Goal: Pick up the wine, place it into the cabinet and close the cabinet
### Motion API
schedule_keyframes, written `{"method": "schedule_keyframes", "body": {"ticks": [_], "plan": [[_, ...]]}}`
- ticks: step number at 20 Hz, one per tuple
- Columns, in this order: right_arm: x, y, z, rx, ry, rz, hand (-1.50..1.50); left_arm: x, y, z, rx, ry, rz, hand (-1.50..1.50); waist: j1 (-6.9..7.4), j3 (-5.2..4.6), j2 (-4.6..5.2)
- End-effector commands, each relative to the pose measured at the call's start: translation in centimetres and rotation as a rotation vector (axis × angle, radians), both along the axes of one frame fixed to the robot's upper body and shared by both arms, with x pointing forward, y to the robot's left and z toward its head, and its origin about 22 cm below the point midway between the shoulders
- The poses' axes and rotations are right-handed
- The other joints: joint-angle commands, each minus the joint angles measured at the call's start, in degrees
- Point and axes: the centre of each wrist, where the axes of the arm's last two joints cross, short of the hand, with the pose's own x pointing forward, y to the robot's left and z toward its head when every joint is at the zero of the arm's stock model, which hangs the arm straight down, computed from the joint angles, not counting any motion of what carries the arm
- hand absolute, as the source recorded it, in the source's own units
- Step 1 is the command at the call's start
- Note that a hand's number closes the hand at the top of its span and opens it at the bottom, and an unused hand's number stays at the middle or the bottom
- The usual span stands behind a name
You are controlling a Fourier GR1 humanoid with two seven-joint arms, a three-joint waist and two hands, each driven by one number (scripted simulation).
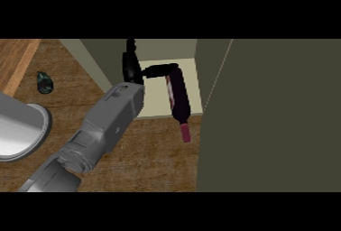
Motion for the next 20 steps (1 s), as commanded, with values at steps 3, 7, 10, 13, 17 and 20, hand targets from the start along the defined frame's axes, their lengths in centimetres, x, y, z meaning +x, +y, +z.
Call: {"method": "schedule_keyframes", "body": {"ticks": [3, 7, 10, 13, 17, 20], "plan": [[-2.3, -1.2, 1.4, 0.050, -0.027, 0.046, -1.50, 0.9, 4.0, 0.7, 0.025, -0.033, 0.019, -1.50, 0.66, 0.01, 0.05], [-2.6, -0.9, 2.2, 0.066, -0.043, 0.027, -1.50, 0.2, 2.8, -0.3, -0.003, -0.107, -0.086, -1.50, 1.27, -0.07, -0.08], [-3.2, -1.1, 1.7, 0.066, -0.035, 0.040, -1.50, 0.3, 1.5, 0.3, 0.008, -0.133, -0.115, -1.50, 1.10, -0.01, -0.27], [-3.4, -1.4, 2.0, 0.054, -0.029, 0.030, -1.50, 0.5, 1.3, 0.8, -0.057, -0.161, -0.183, -1.50, 1.80, -0.02, -0.42], [-4.2, -1.3, 2.2, 0.065, -0.040, 0.036, -1.50, -0.9, -1.8, -0.1, -0.136, -0.205, -0.225, -1.50, 2.68, 0.00, -1.01], [-2.7, -0.8, 2.1, 0.058, -0.032, 0.011, -1.50, -0.5, -1.3, 1.1, -0.153, -0.247, -0.262, -1.50, 4.21, -0.03, -1.22]]}}
